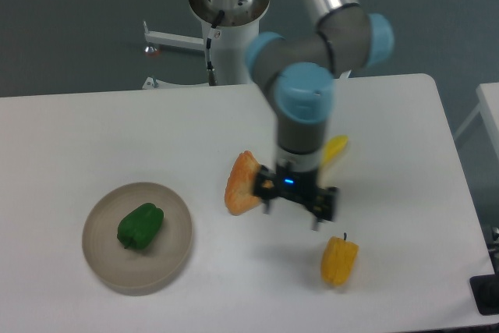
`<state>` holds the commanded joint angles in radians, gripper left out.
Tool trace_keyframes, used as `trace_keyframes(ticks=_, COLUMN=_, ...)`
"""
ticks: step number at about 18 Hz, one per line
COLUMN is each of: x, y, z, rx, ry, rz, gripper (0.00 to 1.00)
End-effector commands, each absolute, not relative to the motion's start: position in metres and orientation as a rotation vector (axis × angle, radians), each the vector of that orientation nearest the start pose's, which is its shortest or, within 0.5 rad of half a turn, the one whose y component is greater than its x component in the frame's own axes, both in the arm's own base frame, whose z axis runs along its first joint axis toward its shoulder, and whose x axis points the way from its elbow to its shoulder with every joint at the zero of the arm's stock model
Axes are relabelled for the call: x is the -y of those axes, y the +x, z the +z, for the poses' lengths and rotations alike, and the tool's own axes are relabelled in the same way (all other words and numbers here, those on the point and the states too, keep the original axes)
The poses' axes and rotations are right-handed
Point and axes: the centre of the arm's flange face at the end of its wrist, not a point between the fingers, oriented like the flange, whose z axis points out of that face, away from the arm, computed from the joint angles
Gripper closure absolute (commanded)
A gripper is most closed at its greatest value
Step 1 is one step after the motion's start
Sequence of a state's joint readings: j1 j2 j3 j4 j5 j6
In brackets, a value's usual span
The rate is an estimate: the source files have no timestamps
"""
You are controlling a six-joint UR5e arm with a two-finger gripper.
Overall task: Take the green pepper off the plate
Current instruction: 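Move the open gripper over the green pepper on the plate, then lower the gripper around the green pepper and close on it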
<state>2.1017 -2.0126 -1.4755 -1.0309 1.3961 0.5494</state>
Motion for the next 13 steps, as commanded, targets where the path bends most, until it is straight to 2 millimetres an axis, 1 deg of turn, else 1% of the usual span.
trace_keyframes(ticks=2, x=-0.657, y=-0.182, z=0.326, rx=-0.01, ry=-2.877, rz=-0.111, gripper=0.0)
trace_keyframes(ticks=3, x=-0.661, y=-0.172, z=0.325, rx=0.008, ry=-2.864, rz=-0.108, gripper=0.0)
trace_keyframes(ticks=5, x=-0.665, y=-0.144, z=0.318, rx=-0.032, ry=-2.859, rz=-0.117, gripper=0.0)
trace_keyframes(ticks=8, x=-0.672, y=-0.118, z=0.307, rx=-0.081, ry=-2.857, rz=-0.124, gripper=0.0)
trace_keyframes(ticks=9, x=-0.676, y=-0.112, z=0.3, rx=-0.095, ry=-2.856, rz=-0.126, gripper=0.0)
trace_keyframes(ticks=13, x=-0.684, y=-0.089, z=0.29, rx=-0.131, ry=-2.847, rz=-0.129, gripper=0.0)
